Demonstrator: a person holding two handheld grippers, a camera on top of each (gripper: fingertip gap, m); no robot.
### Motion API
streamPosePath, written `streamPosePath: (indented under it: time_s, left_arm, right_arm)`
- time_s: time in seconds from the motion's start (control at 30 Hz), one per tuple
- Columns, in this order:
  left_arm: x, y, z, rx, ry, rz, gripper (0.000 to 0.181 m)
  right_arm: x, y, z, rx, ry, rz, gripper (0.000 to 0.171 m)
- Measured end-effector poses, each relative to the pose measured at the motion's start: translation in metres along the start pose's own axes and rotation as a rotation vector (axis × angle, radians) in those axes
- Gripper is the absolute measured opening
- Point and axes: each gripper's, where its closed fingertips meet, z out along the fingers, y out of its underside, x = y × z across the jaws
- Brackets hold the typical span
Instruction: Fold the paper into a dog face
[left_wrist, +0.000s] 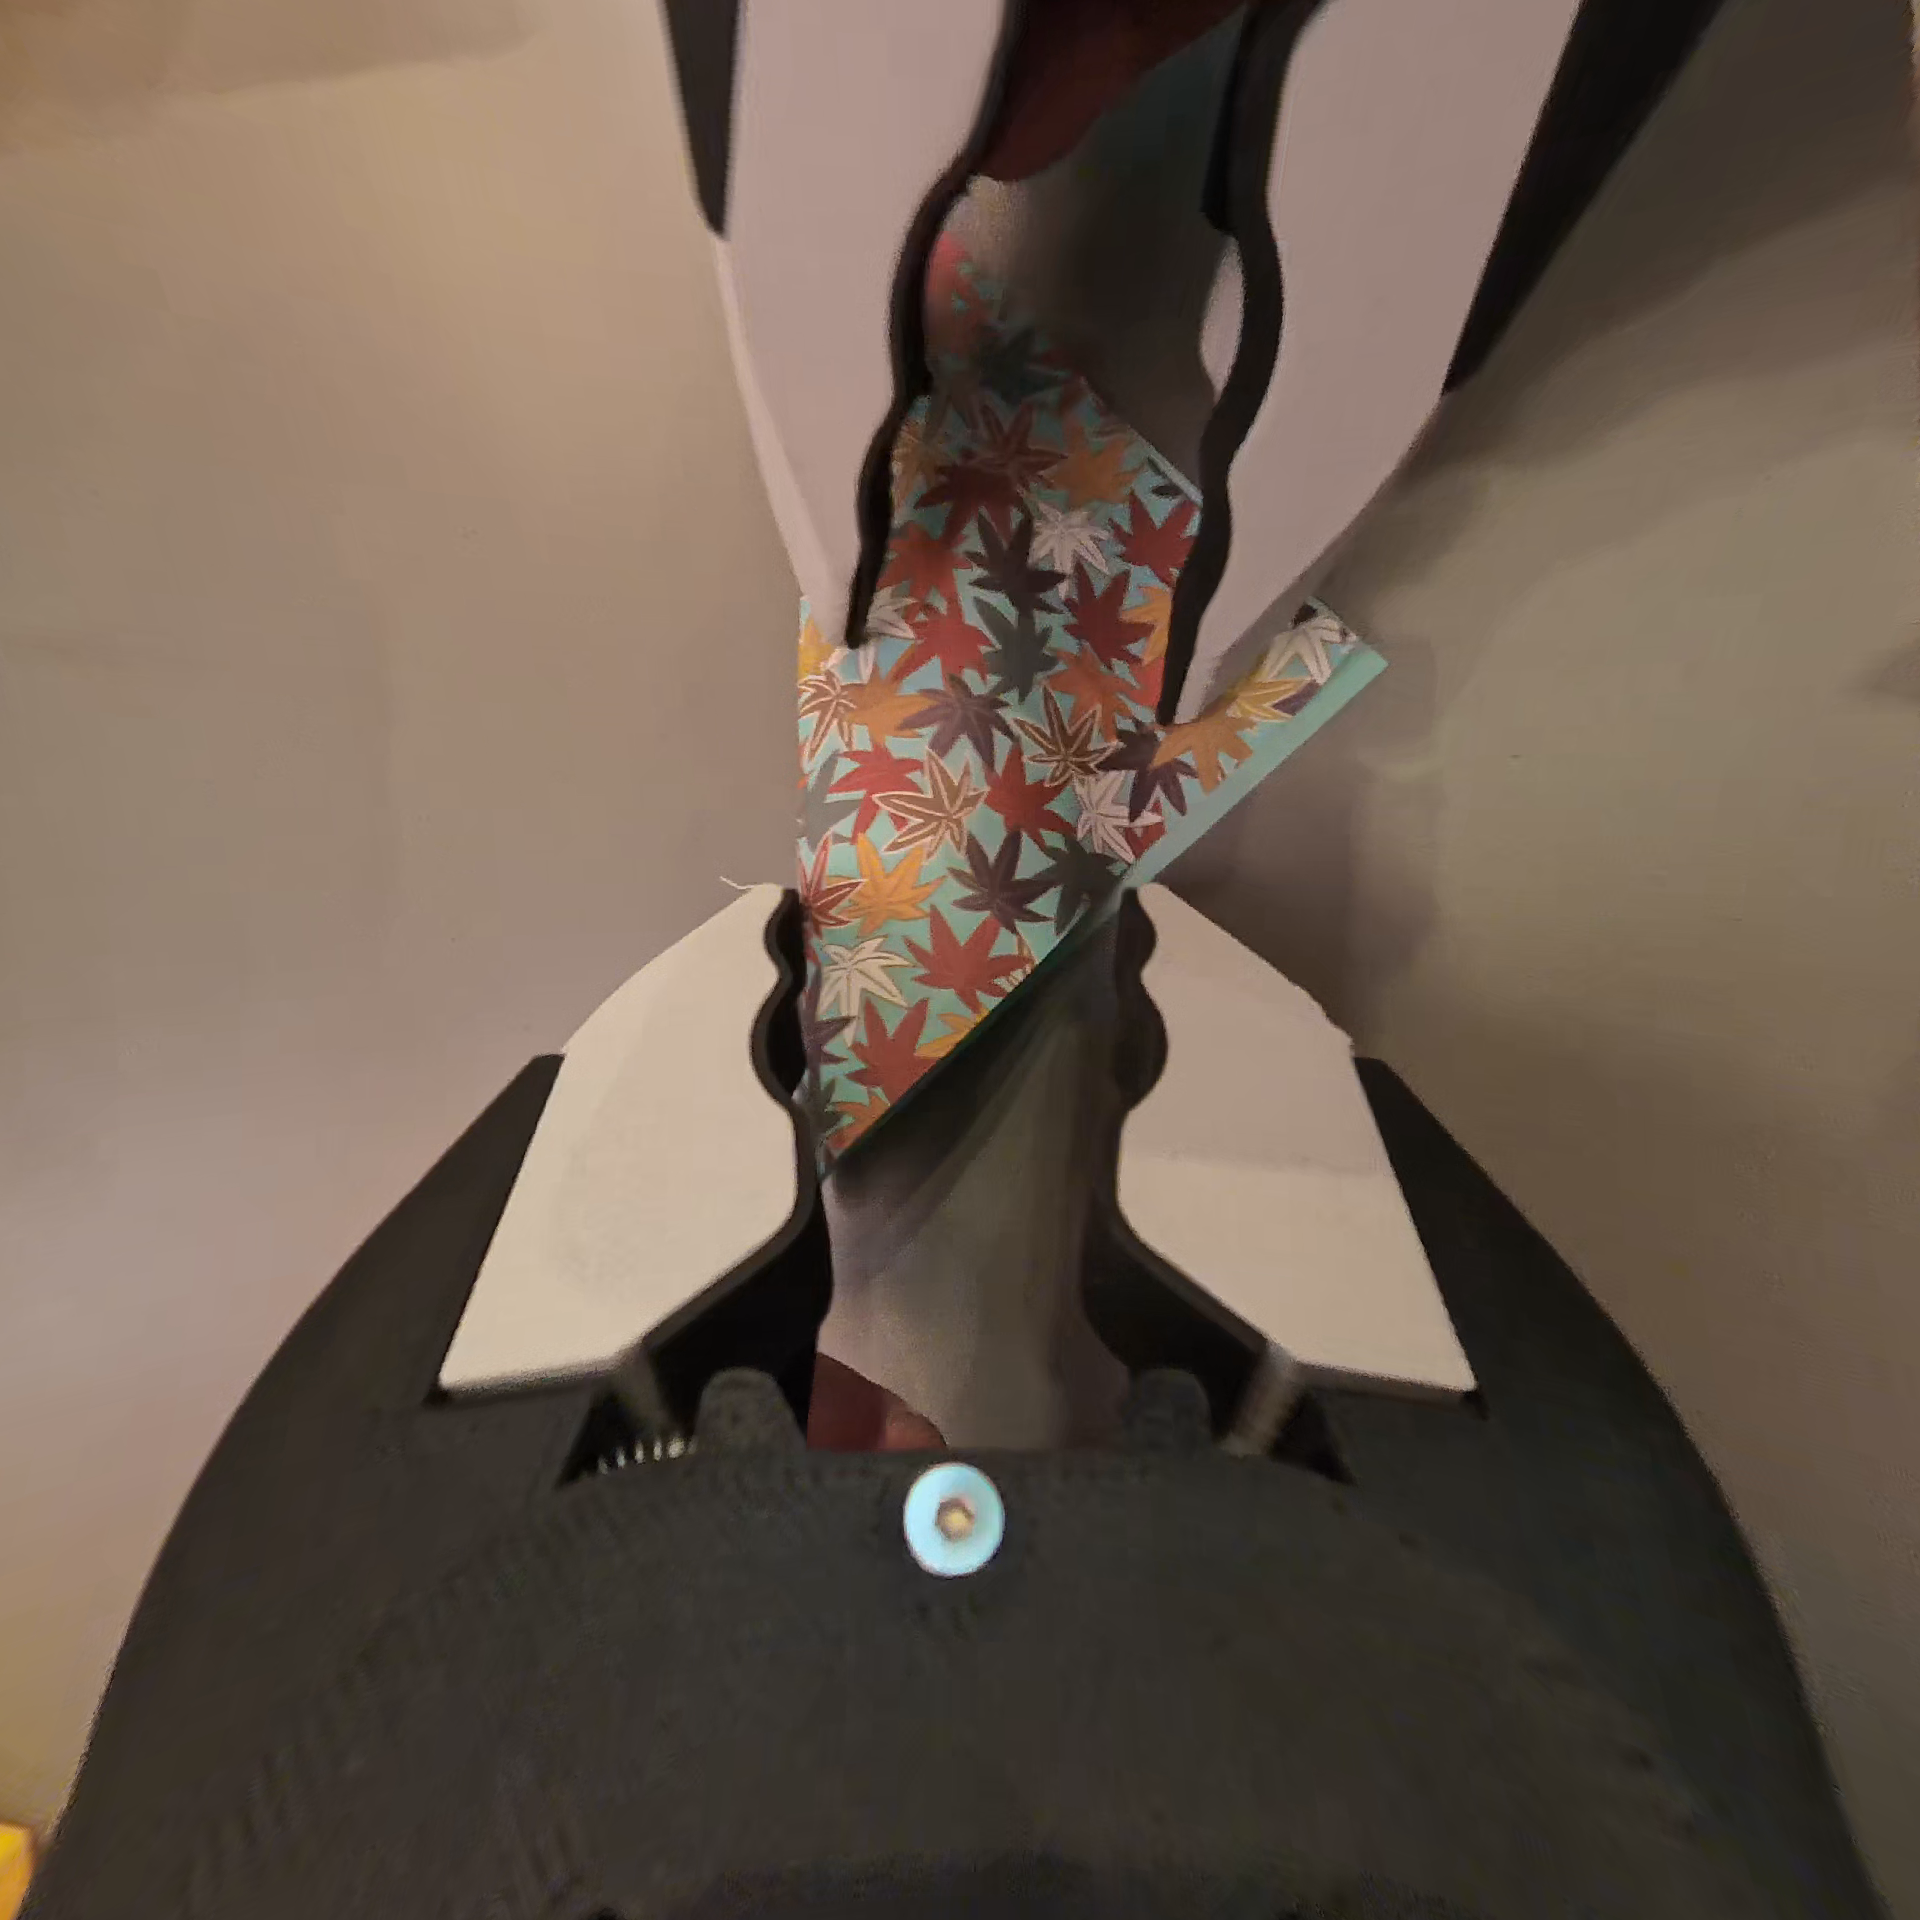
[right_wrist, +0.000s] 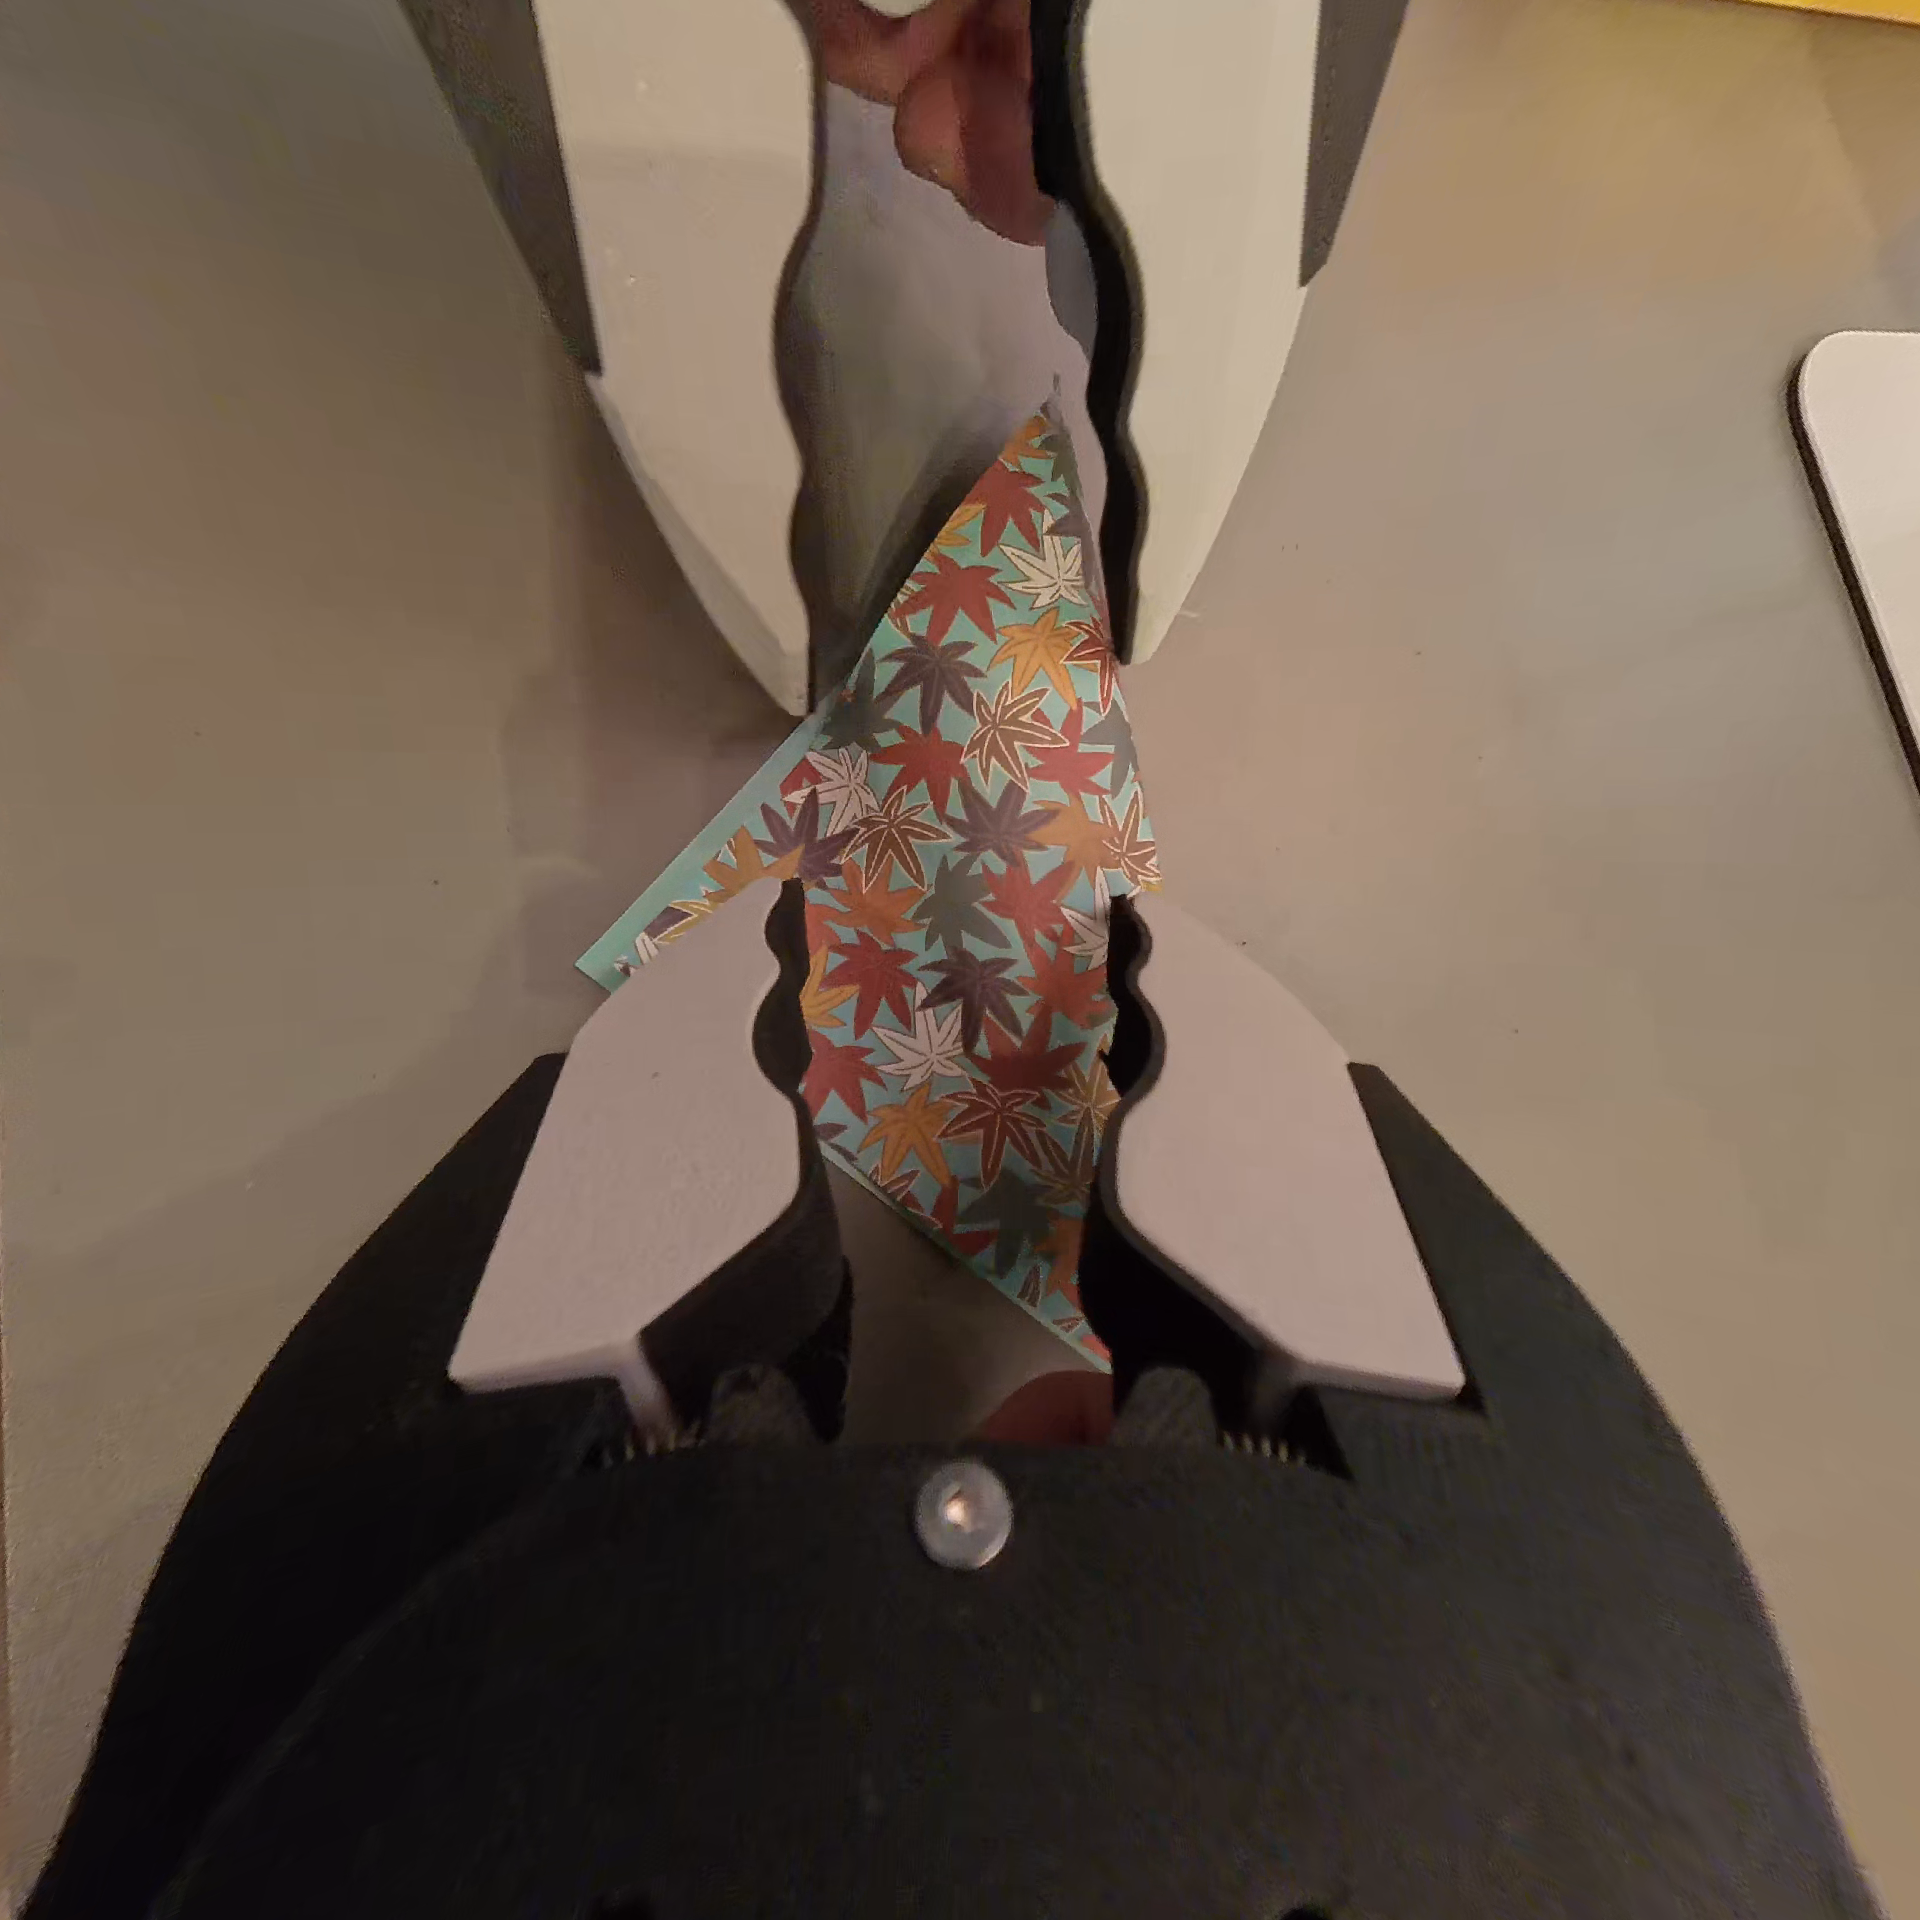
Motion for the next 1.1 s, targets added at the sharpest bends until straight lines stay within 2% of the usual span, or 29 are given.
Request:
streamPosePath:
  time_s: [1.1]
  left_arm:
    - [0.002,-0.003,0.002,-0.021,-0.044,0.033,0.061]
  right_arm:
    - [-0.012,-0.003,0.002,-0.044,-0.048,0.043,0.058]
